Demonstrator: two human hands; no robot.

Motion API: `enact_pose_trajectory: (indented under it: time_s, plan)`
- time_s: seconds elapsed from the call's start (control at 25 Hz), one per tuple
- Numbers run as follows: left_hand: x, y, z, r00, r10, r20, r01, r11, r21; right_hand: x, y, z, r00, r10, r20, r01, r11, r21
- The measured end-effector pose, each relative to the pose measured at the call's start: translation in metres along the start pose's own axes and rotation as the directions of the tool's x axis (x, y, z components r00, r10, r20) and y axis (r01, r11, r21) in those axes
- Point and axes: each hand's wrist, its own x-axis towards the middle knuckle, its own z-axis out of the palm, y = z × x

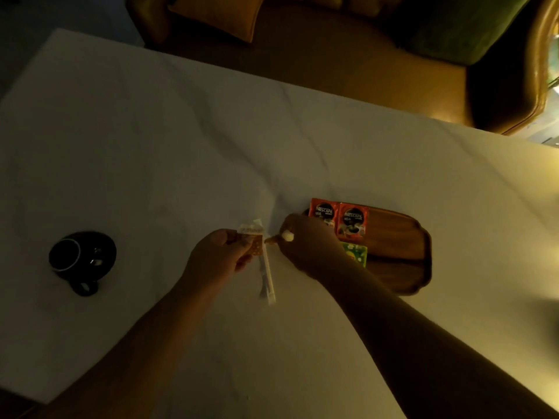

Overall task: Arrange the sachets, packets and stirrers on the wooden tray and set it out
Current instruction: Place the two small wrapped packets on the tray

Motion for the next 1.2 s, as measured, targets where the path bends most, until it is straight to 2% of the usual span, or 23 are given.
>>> enact_pose_trajectory:
  time_s: [0.12, 0.2, 0.28, 0.36, 0.52, 0.64, 0.76, 0.92, 1.04, 1.2]
  plan:
    - [-0.003, 0.006, 0.025, 0.996, -0.006, 0.084, 0.008, 1.000, -0.024, -0.035, 0.030, -0.024, 0.987, 0.152, -0.048, -0.125, 0.927, 0.353]
    - [-0.006, 0.009, 0.049, 0.995, 0.031, 0.094, -0.043, 0.990, 0.131, -0.059, 0.055, -0.039, 0.969, 0.247, -0.002, -0.205, 0.809, 0.551]
    - [-0.012, 0.014, 0.080, 0.989, 0.052, 0.138, -0.084, 0.967, 0.241, -0.079, 0.086, -0.052, 0.944, 0.326, 0.052, -0.277, 0.697, 0.661]
    - [-0.016, 0.018, 0.112, 0.978, 0.050, 0.202, -0.096, 0.970, 0.224, -0.092, 0.116, -0.065, 0.913, 0.404, 0.052, -0.325, 0.647, 0.689]
    - [-0.016, 0.027, 0.164, 0.966, 0.103, 0.236, -0.184, 0.916, 0.356, -0.098, 0.160, -0.080, 0.877, 0.480, -0.012, -0.394, 0.733, 0.555]
    - [-0.013, 0.033, 0.189, 0.957, 0.163, 0.241, -0.254, 0.871, 0.421, -0.085, 0.174, -0.081, 0.900, 0.431, -0.066, -0.369, 0.834, 0.410]
    - [-0.006, 0.040, 0.202, 0.943, 0.227, 0.243, -0.321, 0.811, 0.488, -0.068, 0.178, -0.081, 0.924, 0.371, -0.090, -0.327, 0.891, 0.313]
    - [-0.001, 0.046, 0.209, 0.938, 0.254, 0.235, -0.344, 0.758, 0.554, -0.052, 0.183, -0.077, 0.936, 0.346, -0.064, -0.325, 0.920, 0.220]
    - [0.000, 0.047, 0.211, 0.928, 0.286, 0.238, -0.371, 0.692, 0.619, -0.048, 0.185, -0.076, 0.940, 0.333, -0.069, -0.314, 0.927, 0.203]
    - [0.002, 0.047, 0.213, 0.922, 0.298, 0.246, -0.385, 0.669, 0.636, -0.050, 0.190, -0.078, 0.938, 0.335, -0.088, -0.310, 0.926, 0.216]
